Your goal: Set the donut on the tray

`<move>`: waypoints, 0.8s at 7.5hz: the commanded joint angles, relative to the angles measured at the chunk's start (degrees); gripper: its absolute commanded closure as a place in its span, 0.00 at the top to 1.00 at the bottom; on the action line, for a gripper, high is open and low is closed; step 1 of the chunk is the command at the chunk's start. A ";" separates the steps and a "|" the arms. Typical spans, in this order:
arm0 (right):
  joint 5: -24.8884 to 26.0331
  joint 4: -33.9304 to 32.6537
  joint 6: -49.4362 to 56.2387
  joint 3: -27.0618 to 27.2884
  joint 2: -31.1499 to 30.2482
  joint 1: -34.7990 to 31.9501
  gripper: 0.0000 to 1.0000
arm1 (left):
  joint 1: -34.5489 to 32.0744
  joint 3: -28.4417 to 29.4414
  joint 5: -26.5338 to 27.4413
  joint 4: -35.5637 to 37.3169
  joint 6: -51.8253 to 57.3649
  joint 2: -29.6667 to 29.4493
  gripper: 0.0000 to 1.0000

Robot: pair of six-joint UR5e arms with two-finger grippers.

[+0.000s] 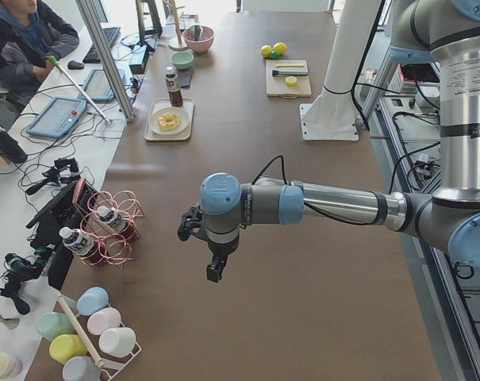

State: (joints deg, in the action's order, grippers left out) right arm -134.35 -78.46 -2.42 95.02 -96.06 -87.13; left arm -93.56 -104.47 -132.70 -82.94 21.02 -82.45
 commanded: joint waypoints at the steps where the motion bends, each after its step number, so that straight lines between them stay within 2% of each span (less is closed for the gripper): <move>1: 2.26 0.06 0.04 0.69 -0.18 0.13 1.00 | -1.62 -7.48 -1.32 0.33 -0.45 5.27 0.97; 6: 1.82 0.15 -0.04 0.87 -0.89 -0.23 1.00 | -1.97 -7.24 -1.42 -0.72 -0.36 5.98 0.97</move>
State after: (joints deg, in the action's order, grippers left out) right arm -132.51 -78.33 -2.46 95.87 -96.81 -87.29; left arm -95.31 -111.43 -134.03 -83.11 20.74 -76.96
